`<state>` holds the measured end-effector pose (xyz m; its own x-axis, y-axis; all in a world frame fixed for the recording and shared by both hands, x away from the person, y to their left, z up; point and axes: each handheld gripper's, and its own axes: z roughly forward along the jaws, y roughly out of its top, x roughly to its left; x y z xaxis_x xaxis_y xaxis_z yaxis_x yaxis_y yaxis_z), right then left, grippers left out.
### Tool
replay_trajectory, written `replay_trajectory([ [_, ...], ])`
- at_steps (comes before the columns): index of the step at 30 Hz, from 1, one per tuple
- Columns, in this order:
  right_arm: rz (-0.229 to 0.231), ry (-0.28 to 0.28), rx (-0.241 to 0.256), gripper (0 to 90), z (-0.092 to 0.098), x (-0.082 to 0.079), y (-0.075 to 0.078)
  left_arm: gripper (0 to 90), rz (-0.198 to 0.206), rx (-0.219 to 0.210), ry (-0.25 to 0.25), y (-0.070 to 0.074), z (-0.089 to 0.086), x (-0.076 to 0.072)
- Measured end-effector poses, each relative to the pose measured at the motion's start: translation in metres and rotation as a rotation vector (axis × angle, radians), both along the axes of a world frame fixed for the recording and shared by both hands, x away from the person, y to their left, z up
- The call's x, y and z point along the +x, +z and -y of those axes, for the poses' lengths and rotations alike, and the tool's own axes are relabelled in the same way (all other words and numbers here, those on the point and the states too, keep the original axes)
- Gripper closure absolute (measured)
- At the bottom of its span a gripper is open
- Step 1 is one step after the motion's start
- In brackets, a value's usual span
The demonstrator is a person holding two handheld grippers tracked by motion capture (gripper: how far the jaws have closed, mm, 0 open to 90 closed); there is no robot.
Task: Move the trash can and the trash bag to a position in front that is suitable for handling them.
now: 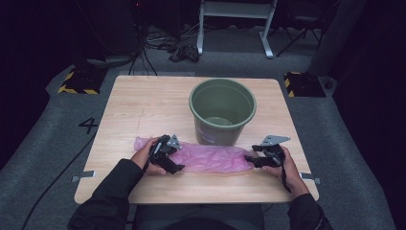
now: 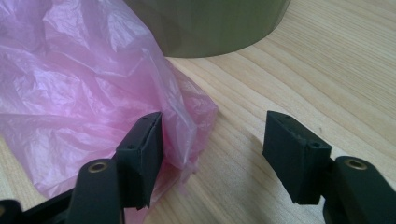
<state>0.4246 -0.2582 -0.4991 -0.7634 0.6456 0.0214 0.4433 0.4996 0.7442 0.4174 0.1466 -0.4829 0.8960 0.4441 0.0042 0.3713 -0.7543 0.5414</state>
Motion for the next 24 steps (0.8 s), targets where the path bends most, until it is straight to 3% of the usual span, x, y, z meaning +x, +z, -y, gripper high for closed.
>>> replay_trajectory([
  [2,0.0,0.001,0.001,37.7,0.0,0.0,0.0,15.4,-0.016,0.002,0.007,-0.002,0.0,0.001],
  [6,0.002,0.002,-0.001,37.4,0.0,0.0,0.0,14.8,-0.008,-0.011,-0.003,-0.003,-0.002,0.001],
  [12,0.012,0.014,0.018,35.4,0.002,-0.003,0.002,18.4,-0.004,-0.015,0.029,-0.002,-0.004,-0.001],
  [15,0.017,0.014,0.024,34.6,0.004,-0.004,0.004,35.7,0.004,-0.037,0.074,0.0,-0.01,-0.001],
  [20,0.024,-0.001,0.028,34.3,0.009,-0.004,0.005,61.0,0.024,-0.048,0.092,0.001,-0.02,-0.003],
  [24,0.03,-0.024,0.036,34.3,0.016,-0.003,0.006,75.0,0.048,-0.043,0.112,0.001,-0.028,-0.003],
])
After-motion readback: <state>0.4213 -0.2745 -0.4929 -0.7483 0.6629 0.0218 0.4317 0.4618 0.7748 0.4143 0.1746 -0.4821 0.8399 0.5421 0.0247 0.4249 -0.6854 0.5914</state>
